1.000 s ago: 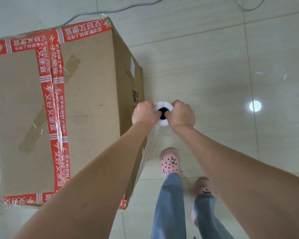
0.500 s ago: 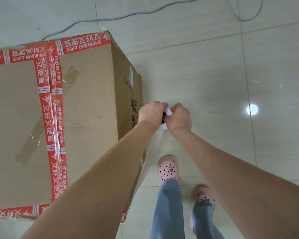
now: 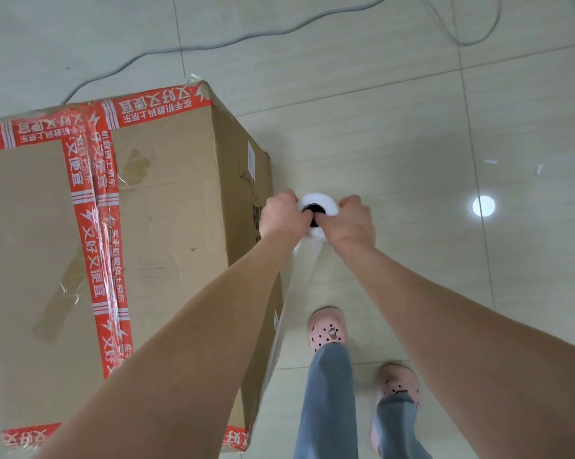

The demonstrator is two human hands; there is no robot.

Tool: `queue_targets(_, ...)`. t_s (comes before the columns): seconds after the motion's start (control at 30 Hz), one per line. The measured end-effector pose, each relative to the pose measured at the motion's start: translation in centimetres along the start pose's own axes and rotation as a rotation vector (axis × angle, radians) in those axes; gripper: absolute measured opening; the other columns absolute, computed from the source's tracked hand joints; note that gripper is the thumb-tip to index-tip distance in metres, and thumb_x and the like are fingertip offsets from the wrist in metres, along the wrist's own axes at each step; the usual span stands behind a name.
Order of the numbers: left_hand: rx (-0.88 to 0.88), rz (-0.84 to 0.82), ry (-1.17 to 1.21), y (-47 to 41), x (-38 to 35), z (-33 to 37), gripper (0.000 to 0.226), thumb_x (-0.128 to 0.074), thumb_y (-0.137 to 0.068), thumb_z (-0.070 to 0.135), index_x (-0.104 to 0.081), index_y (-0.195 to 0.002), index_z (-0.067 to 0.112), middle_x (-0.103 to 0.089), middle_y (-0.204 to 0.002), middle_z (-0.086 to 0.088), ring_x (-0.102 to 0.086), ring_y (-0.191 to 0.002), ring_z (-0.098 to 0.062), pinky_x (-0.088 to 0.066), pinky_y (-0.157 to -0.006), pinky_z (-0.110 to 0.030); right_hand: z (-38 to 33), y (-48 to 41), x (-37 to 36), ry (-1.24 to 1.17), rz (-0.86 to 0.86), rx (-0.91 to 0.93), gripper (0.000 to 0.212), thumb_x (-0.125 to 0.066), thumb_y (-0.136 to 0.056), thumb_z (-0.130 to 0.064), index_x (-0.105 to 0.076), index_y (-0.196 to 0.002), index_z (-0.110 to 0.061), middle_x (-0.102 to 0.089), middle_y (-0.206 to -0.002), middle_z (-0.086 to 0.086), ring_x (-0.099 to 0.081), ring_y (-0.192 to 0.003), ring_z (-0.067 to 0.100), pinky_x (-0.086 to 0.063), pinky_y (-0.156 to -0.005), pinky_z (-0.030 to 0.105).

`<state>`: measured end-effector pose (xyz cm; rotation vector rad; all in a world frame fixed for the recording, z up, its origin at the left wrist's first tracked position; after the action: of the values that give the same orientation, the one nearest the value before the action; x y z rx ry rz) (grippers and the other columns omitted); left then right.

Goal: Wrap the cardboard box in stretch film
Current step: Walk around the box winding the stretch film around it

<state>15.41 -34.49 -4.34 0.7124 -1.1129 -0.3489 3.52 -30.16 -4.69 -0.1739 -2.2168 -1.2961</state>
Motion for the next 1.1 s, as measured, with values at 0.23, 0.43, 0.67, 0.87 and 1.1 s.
queue_targets(0.23, -0.173, -0.134, -0.229, -0.6, 0.3, 2.1, 0.047, -0.052, -0.090, 0.009, -0.043, -0.135, 0.018, -0.060, -0.113, -0.008, -0.061, -0.096, -0.026, -0.052, -0.068, -0.035, -0.5, -1.0, 0.0, -0.088, -0.033, -0.046, 0.021, -0.063, -0.082, -0.021, -0.048, -0.096, -0.017, -0.060, -0.108, 0.008, -0.055, -0.082, 0.025, -0.039, -0.066, 0.028)
queue_targets(0.43, -0.252, -0.135, -0.488, -1.6, 1.3, 4.1, 0.024, -0.046, -0.087, 0.002, -0.059, -0.104, 0.014, -0.061, -0.101, -0.007, -0.055, -0.080, -0.024, -0.047, -0.064, -0.030, -2.0, -1.6, 0.4, 0.054, -0.064, 0.033, 0.016, -0.059, -0.083, -0.016, -0.055, -0.098, -0.015, -0.063, -0.099, 0.005, -0.058, -0.081, 0.025, -0.041, -0.061, 0.027)
queue_targets(0.67, -0.052, -0.078, -0.159, -2.9, 2.7, 3.6, 0.008, -0.050, -0.087, 0.014, -0.053, -0.086, 0.007, -0.061, -0.086, -0.010, -0.056, -0.070, -0.025, -0.042, -0.054, -0.028, -6.2, -2.8, 2.3, 0.196, -0.031, 0.263, 0.029, -0.050, -0.080, -0.010, -0.066, -0.102, -0.021, -0.069, -0.099, 0.003, -0.062, -0.089, 0.027, -0.053, -0.077, 0.035)
queue_targets(0.87, 0.114, -0.062, -0.055, -3.5, 3.8, 3.2, 0.021, -0.056, -0.090, 0.024, -0.055, -0.102, 0.007, -0.056, -0.085, -0.006, -0.057, -0.078, -0.025, -0.044, -0.060, -0.029, -6.4, -4.7, 2.2, 0.128, -0.072, 0.092, 0.038, -0.059, -0.083, -0.022, -0.053, -0.120, -0.019, -0.058, -0.119, 0.005, -0.059, -0.104, 0.028, -0.045, -0.081, 0.032)
queue_targets(1.1, -0.187, -0.081, -0.372, -6.2, 4.8, 6.2, 0.035, -0.051, -0.089, 0.012, -0.059, -0.122, 0.020, -0.063, -0.107, -0.006, -0.062, -0.103, -0.027, -0.045, -0.069, -0.030, -8.3, -5.5, 2.4, 0.168, -0.071, 0.167, 0.024, -0.053, -0.081, -0.014, -0.061, -0.103, -0.018, -0.064, -0.102, 0.004, -0.061, -0.091, 0.029, -0.048, -0.072, 0.032)
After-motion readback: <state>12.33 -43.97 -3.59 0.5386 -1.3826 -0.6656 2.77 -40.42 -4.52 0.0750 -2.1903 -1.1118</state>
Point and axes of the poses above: each hand's wrist, its own y-axis away from the middle knuckle, its own x-axis out of the back of the hand, z = x × y, the point moved 4 cm from there along -y, towards the middle knuckle
